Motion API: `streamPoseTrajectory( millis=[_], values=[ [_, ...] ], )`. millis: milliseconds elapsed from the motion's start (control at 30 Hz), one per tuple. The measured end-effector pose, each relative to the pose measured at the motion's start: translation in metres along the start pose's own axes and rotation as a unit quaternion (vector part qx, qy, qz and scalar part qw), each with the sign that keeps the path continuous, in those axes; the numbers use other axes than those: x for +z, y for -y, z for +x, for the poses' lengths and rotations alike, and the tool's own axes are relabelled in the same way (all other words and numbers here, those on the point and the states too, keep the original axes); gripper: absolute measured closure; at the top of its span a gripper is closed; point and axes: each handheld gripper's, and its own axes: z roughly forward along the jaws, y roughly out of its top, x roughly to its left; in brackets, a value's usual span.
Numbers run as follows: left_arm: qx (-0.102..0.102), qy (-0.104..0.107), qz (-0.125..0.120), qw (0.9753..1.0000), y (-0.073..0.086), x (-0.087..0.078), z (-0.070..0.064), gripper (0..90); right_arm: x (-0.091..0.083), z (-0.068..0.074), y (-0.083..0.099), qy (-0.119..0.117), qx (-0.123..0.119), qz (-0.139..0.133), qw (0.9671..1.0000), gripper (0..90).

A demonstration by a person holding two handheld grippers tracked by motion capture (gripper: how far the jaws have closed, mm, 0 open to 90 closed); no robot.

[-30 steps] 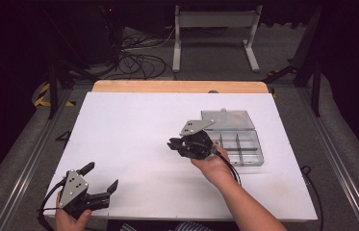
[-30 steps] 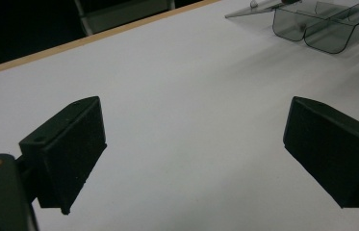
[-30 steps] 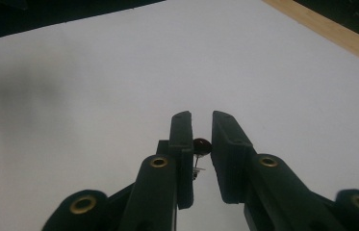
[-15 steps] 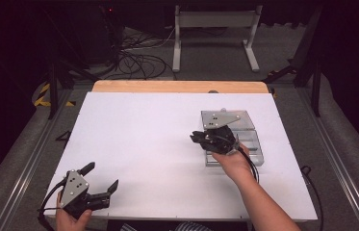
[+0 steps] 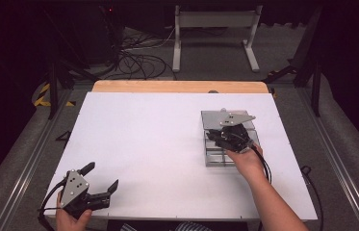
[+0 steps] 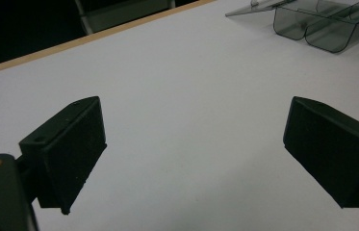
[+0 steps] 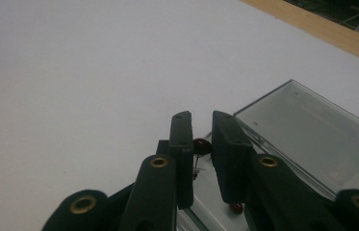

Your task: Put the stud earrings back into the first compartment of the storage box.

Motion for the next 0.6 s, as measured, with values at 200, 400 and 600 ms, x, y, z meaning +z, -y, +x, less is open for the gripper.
streamPoseTrajectory(
  millis=[200,400,600],
  values=[
    [0.002,0.000,0.001,1.0000,0.000,0.000,0.000,8.0,0.005,-0.013,0.008,0.011,0.011,0.017,0.9997,79.3],
    [0.001,-0.001,0.001,1.0000,0.000,0.000,0.000,8.0,0.013,-0.020,0.014,0.018,0.019,0.038,0.9990,79.3],
    [0.005,-0.002,0.001,1.0000,0.000,0.000,0.000,8.0,0.013,-0.021,0.014,0.023,0.019,0.034,0.9990,71.0]
  ],
)
